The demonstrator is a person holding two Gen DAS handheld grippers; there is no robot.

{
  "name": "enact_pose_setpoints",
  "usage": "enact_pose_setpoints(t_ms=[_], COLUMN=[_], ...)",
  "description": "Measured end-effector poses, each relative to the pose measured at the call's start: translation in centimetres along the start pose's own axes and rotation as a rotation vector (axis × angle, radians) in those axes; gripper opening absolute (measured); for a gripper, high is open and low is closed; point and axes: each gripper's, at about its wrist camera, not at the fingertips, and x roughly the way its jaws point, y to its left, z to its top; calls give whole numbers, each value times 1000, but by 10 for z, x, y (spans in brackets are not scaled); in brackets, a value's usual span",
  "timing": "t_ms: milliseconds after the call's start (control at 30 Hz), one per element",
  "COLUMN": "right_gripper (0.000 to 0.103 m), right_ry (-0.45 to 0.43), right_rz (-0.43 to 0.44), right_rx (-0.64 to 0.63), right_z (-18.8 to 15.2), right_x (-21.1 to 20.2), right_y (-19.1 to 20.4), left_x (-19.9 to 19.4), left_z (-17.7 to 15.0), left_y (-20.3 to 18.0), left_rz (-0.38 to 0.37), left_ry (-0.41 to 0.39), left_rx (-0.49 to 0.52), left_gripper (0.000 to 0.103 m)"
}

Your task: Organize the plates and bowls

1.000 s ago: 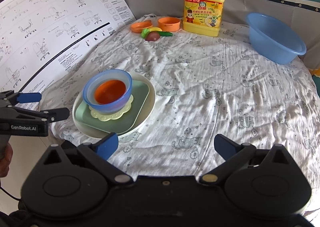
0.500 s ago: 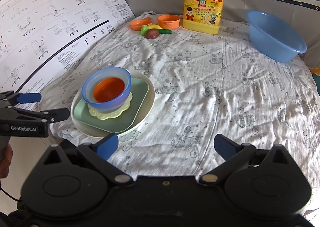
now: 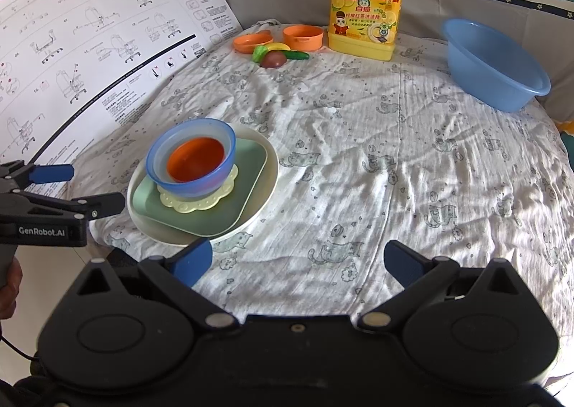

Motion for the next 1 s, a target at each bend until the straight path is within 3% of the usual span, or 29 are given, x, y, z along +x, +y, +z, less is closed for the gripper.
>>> enact_pose_setpoints(t_ms=[267, 1000], right_gripper=[103, 103], right_ry=[4, 2], right_rz=[-2, -3], right_rx=[0, -10], right_z=[0, 1], right_x=[1, 2], right_y=[0, -2], left_x=[2, 1], left_z=[-1, 2], left_y=[0, -2], left_rz=[-28, -17], left_ry=[13, 11], left_rx=[0, 19], left_gripper=[103, 103])
